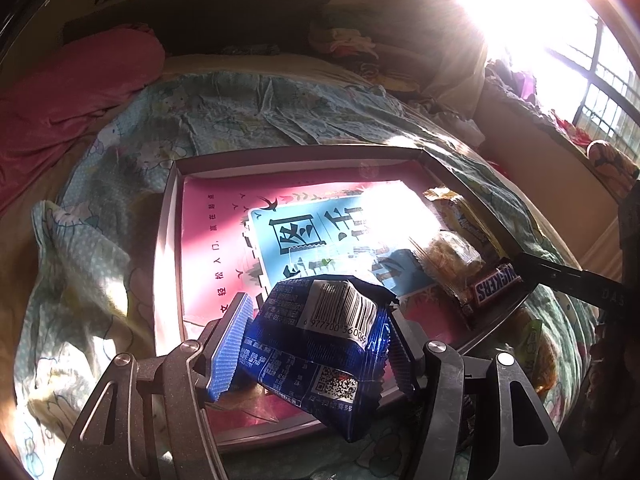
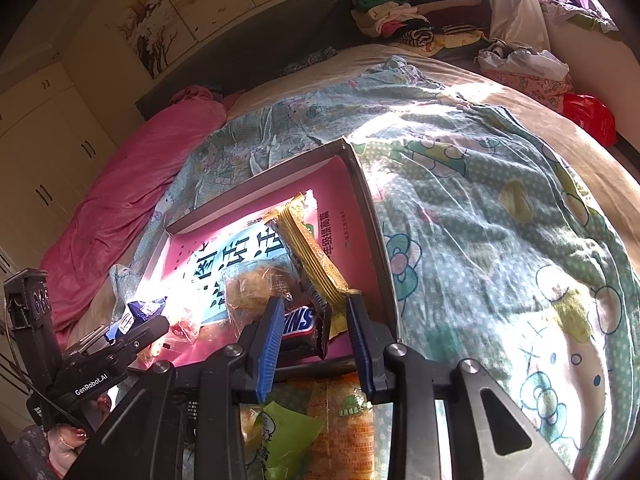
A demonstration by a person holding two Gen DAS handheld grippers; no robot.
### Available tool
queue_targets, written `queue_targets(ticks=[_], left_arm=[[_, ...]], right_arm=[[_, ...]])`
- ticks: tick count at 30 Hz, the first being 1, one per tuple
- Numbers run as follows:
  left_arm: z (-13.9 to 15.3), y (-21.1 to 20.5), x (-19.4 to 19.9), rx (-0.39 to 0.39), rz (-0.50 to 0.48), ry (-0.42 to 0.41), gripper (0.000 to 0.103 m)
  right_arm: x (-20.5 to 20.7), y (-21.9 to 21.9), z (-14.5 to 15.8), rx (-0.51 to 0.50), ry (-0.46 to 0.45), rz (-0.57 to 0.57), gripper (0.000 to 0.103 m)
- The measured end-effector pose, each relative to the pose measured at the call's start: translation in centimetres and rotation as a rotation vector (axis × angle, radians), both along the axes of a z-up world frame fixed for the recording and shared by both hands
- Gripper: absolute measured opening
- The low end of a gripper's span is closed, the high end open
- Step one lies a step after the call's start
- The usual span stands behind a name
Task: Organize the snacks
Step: 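Open both tools to drop the Oreo packet and Snickers bar into the tray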
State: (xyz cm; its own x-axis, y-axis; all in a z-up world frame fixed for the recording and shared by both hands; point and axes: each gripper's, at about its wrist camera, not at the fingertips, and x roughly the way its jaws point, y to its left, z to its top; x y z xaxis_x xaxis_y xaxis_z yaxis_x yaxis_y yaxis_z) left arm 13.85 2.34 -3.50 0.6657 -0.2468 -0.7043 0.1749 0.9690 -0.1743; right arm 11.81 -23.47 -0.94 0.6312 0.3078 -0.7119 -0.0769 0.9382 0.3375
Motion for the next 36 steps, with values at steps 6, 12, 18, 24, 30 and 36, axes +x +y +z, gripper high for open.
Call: queue_targets(ticks=[6, 12, 18, 24, 30, 36], left_arm=[[0.0, 0.1, -0.1, -0.013, -0.005, 0.003, 0.066], [0.0, 0.4, 0.0, -0.043, -0.006, 0.014, 0.067], [0.0, 0.7, 0.0, -0.071, -0.006, 0.022, 0.068], [0.1, 0.7, 0.1, -0.078, -0.009, 0.026, 0.074], [0.2, 1.1, 0.0, -0.084, 0.009, 0.023, 0.076], [0.7, 1.5, -0.1, -0.102, 0.012, 0.014, 0.076]], right_arm=[[0.0, 0.4, 0.1, 0.000, 0.000, 0.005, 0.033], [-0.2, 0.9, 0.4, 0.003, 0.001, 0.016, 0.033], [-0.3, 1.1, 0.5, 0.006, 0.001, 0.020, 0.036], [-0.4, 1.3, 0.6, 0.001, -0.002, 0.021, 0.039], [-0.6, 1.3, 0.8, -0.004, -0.002, 0.017, 0.042], [-0.7, 1.2, 0.9, -0.007, -0.004, 0.009, 0.044]])
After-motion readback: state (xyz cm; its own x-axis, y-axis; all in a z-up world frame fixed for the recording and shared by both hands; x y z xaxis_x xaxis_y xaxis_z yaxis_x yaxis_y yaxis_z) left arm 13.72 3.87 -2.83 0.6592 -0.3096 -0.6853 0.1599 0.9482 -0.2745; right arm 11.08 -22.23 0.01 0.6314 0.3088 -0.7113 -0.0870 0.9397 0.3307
